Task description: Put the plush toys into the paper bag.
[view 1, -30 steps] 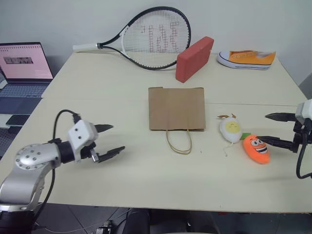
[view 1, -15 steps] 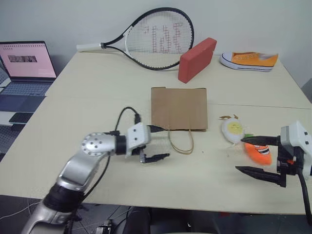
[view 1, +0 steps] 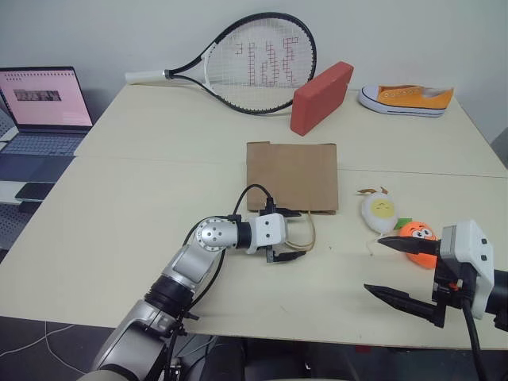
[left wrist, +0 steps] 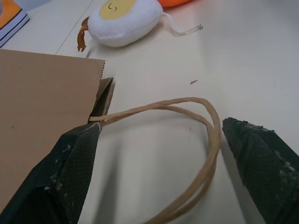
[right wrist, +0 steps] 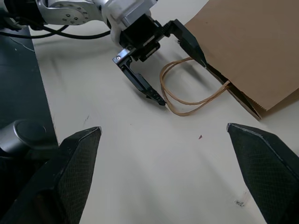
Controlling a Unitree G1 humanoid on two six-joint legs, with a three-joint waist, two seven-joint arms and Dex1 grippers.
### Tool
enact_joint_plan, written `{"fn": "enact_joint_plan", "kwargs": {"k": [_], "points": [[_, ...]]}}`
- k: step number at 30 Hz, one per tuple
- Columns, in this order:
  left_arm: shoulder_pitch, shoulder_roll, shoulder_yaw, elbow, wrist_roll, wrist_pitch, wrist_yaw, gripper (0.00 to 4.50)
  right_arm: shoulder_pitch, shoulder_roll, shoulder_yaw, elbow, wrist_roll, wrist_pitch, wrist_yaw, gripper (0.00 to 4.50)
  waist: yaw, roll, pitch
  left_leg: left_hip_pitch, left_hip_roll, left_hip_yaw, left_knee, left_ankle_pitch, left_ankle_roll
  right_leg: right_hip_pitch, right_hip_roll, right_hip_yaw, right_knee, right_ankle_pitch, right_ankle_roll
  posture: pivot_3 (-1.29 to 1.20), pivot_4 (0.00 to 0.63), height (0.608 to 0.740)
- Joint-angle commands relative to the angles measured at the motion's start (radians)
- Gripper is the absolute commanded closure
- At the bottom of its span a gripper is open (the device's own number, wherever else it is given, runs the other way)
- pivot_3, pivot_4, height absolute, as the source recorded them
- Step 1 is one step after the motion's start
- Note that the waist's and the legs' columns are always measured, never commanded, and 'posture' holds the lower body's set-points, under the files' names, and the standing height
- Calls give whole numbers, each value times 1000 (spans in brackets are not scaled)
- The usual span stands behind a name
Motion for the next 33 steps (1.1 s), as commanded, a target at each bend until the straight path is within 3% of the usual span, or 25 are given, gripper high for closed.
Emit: {"fn": "enact_joint_plan", "kwargs": {"k": [1, 5, 16, 20, 25, 33], "points": [[-13, -12, 13, -3, -14, -20, -6, 193, 5, 1, -23, -34, 24, -5, -20, 0, 0, 0, 0, 0, 0, 0, 0, 0, 0, 0, 0, 0, 0, 0, 0, 0, 150, 740], [-17, -17, 19, 12, -31, -15, -34, 1092, 6, -1, -7, -41, 31, -7, -41, 0, 0, 0, 0, 0, 0, 0, 0, 0, 0, 0, 0, 0, 0, 0, 0, 0, 150, 740], [-55, -33, 35, 36, -83, 47, -93, 4492, 5, 31, 129, -61, -8, -38, -120, 0, 0, 0, 0, 0, 0, -1, 0, 0, 0, 0, 0, 0, 0, 0, 0, 0, 150, 740], [-63, -43, 72, -32, -169, 184, -120, 4492, -54, 58, 295, -28, -99, -55, -185, 0, -4, 0, 0, 0, 0, -1, 0, 0, 0, 0, 0, 0, 0, 0, 0, 0, 150, 740], [-76, -37, 112, -135, -261, 367, -139, 4492, -206, 113, 577, 109, -326, -139, -246, 0, -13, -1, 0, 1, 0, 0, 1, 0, 0, 0, 0, 0, 0, -1, -1, 0, 150, 740], [-99, -40, 147, -186, -316, 498, -112, 4492, -433, 325, 906, 393, -588, -253, -313, 0, -15, -1, -1, 0, 0, -3, 0, 0, 0, -1, 1, -1, 1, 0, 0, 0, 150, 740]]}}
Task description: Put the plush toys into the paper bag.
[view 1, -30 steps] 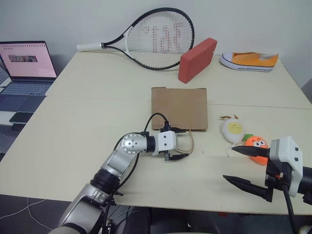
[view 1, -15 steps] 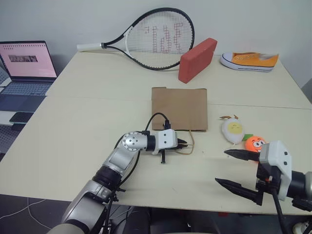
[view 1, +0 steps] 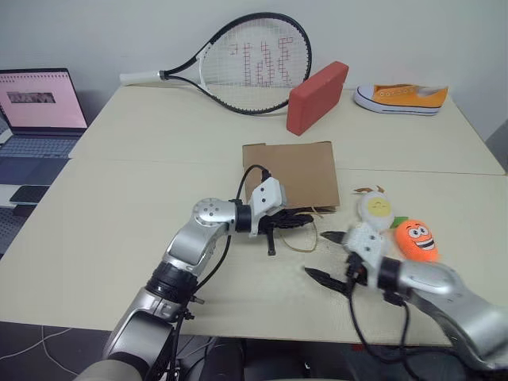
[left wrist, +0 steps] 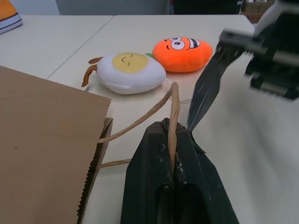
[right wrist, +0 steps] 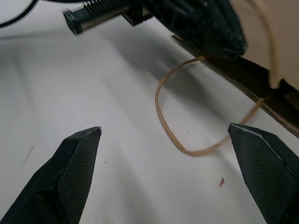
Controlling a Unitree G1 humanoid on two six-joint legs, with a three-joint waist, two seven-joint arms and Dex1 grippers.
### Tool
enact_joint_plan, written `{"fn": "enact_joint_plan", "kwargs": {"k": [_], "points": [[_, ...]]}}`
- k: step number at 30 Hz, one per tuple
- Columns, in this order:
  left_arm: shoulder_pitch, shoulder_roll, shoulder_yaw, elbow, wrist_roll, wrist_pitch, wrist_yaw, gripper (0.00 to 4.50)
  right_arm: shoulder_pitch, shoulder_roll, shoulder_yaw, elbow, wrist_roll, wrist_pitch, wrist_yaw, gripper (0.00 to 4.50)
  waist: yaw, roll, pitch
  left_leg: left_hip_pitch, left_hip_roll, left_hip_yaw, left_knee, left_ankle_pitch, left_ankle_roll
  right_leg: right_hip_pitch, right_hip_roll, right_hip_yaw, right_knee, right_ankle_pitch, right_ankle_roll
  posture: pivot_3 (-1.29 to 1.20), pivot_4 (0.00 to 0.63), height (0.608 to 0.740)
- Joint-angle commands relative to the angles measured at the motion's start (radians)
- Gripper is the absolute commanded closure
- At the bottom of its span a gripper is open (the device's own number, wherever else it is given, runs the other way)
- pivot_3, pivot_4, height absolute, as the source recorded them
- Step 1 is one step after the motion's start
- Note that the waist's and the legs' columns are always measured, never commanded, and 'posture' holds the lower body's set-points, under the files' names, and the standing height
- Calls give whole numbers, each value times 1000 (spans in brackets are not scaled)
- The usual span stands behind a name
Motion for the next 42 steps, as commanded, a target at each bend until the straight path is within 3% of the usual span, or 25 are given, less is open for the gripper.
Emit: {"fn": "enact_joint_plan", "kwargs": {"k": [1, 3, 8, 11, 14, 23, 32, 42], "points": [[-19, -8, 33, -46, -33, 34, 15, 4500, -62, 82, 91, 100, -101, -73, -38, 275, 0, 0, 0, 0, 0, -1, 0, 0, 0, 0, 0, 0, 0, 0, 0, 0, 150, 740], [-17, -11, 35, -56, -39, 49, 21, 4500, -90, 132, 114, 157, -135, -86, -59, 551, 0, 0, 0, 0, 0, -1, 0, 0, 0, 0, 0, 0, 0, 0, 0, 0, 150, 740], [-18, -8, 46, -75, -53, 82, 31, 4500, -111, 181, 121, 225, -193, -113, -75, 2457, 1, 0, 0, 0, 0, -1, 0, 0, 0, 0, 0, 0, 0, 0, 0, 0, 150, 740], [-28, -8, 64, -85, -69, 110, 41, 4500, -105, 193, 115, 229, -203, -107, -75, 3292, 1, 0, 0, 0, 0, -1, 0, 0, 0, 0, 0, 0, 0, 0, 0, 0, 150, 740], [-63, -14, 101, -93, -106, 164, 67, 4500, -95, 203, 112, 237, -216, -97, -81, 4421, 1, 0, 0, 0, 0, -1, 0, 0, 0, 0, 0, 0, 1, 0, 0, 0, 150, 740], [-352, -20, 251, 4, -170, 232, 154, 4500, -91, 215, 115, 265, -243, -56, -94, 4469, 0, 0, 0, 1, 0, -2, 1, 0, 0, 1, 0, -1, 1, 1, 1, 0, 150, 740], [-580, -10, 304, 219, -94, 45, 233, 4500, -101, 195, 115, 268, -242, -37, -70, 4469, 0, 0, 0, 1, 0, -2, 1, 0, 0, 1, 0, -1, 0, 1, 2, 0, 150, 740], [-525, -4, 242, 208, -30, -18, 200, 4500, -113, 193, 106, 239, -215, -26, -43, 4469, -1, 0, 0, 1, 0, -1, 1, 0, 0, 1, 0, 0, 0, 1, 2, 0, 150, 740]]}}
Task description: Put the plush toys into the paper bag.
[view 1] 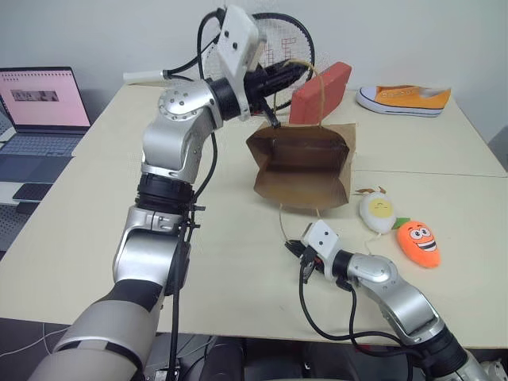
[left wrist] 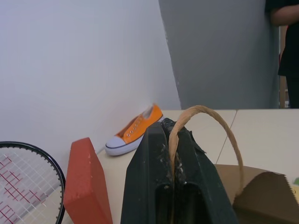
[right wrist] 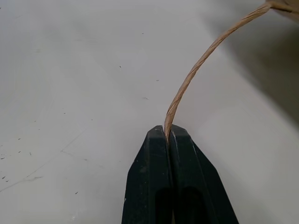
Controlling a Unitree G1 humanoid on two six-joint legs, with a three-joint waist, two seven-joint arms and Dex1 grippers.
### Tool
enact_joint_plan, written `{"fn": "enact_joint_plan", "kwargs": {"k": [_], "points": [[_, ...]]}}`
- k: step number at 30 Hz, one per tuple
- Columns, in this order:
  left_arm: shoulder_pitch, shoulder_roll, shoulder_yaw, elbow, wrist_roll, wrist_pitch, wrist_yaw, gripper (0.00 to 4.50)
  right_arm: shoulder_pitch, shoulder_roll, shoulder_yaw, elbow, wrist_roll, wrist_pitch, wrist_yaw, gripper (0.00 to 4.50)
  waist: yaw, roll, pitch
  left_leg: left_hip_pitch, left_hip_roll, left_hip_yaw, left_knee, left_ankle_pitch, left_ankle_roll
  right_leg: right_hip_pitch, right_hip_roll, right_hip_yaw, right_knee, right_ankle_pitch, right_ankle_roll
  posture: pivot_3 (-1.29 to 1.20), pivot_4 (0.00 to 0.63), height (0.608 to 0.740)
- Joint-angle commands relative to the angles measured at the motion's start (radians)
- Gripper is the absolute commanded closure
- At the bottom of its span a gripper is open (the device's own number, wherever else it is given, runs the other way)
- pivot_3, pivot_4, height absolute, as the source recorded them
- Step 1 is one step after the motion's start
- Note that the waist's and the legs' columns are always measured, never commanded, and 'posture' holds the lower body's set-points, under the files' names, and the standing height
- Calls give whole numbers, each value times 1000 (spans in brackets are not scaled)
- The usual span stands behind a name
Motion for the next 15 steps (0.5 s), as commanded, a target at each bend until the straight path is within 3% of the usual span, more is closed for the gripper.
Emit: {"fn": "enact_joint_plan", "kwargs": {"k": [1, 14, 15], "points": [[10, 14, -9, -76, 0, 10, -16, 4500, 6, -15, -28, 2, 3, 39, 14, 4469, 0, 0, 0, 0, 0, 0, 0, 0, 0, 0, 0, 0, 0, 0, 0, 0, 150, 740], [179, -18, -33, -356, -152, 348, -15, 4500, -17, -83, -120, -106, 84, 139, 93, 4469, 0, 0, 0, -2, 0, -1, 0, 0, 0, -1, 0, 0, 0, 0, 0, 0, 150, 740], [189, -19, -36, -370, -158, 364, -12, 4500, -18, -86, -131, -117, 91, 147, 95, 4086, 0, 0, 0, -2, 0, -1, 0, 0, 0, -1, 0, 0, 0, 0, 0, 0, 150, 740]]}}
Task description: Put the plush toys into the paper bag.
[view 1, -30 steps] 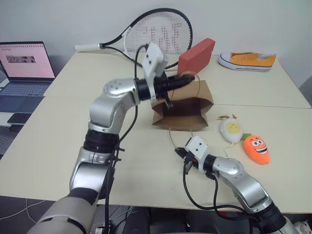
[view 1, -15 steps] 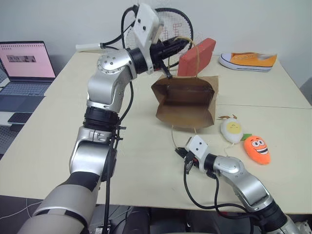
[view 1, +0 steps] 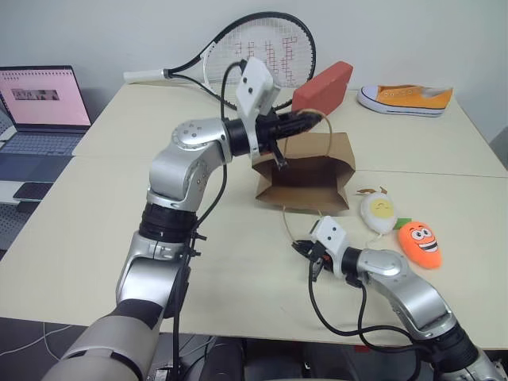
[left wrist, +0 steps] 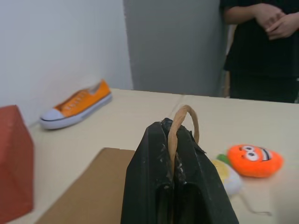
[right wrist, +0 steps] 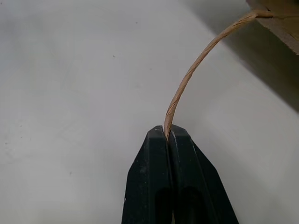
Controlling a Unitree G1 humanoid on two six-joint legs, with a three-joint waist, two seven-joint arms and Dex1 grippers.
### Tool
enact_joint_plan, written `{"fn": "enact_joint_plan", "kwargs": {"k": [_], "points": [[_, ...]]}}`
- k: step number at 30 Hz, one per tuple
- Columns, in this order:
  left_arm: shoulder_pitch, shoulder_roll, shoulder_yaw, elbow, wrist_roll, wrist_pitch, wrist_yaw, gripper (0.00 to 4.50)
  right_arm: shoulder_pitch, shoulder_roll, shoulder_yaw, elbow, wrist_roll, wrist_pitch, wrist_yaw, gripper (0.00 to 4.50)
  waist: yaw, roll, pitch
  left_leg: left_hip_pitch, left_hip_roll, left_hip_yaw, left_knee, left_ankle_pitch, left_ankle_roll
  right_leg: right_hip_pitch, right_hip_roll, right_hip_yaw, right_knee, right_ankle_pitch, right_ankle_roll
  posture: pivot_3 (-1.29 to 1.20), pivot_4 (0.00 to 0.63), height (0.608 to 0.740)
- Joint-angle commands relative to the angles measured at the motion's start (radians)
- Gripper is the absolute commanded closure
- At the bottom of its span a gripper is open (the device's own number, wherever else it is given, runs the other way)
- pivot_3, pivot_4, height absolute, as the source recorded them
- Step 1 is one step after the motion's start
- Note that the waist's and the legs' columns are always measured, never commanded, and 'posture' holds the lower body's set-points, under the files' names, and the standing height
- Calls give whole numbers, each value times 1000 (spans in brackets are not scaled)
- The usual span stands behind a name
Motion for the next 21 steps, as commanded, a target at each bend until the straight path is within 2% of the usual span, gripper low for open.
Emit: {"fn": "enact_joint_plan", "kwargs": {"k": [1, 4, 12, 18, 21], "points": [[20, -3, -3, -88, -39, 59, 17, 4500, -5, -17, -55, -74, 43, 31, 18, 3892, 0, 0, 0, 0, 0, 0, 0, 0, 0, 0, 0, 0, 0, 0, 0, 0, 150, 740], [44, -4, -11, -115, -49, 84, 20, 4500, -8, -37, -81, -122, 74, 59, 35, 3020, 0, 0, 0, 0, 0, 0, 0, 0, 0, 0, 0, 0, 0, 0, 0, 0, 150, 740], [88, -30, -45, -147, -65, 105, 30, 4500, 4, -149, -212, -303, 210, 162, 102, 106, 2, 0, 0, 0, 0, 0, 0, 0, 0, 0, 0, 0, 0, 0, 0, 0, 150, 740], [97, -52, -59, -137, -72, 101, 31, 4500, 52, -264, -404, -401, 357, 210, 174, 48, 3, 0, 0, -1, 0, 0, 0, 0, 0, 0, 0, 0, -1, 0, 0, 0, 150, 740], [107, -59, -68, -140, -74, 100, 28, 4500, 110, -327, -547, -428, 445, 242, 221, 48, 4, 0, 0, -1, 0, 0, 0, 0, 0, 0, 0, 0, -1, 0, 0, 0, 150, 740]]}}
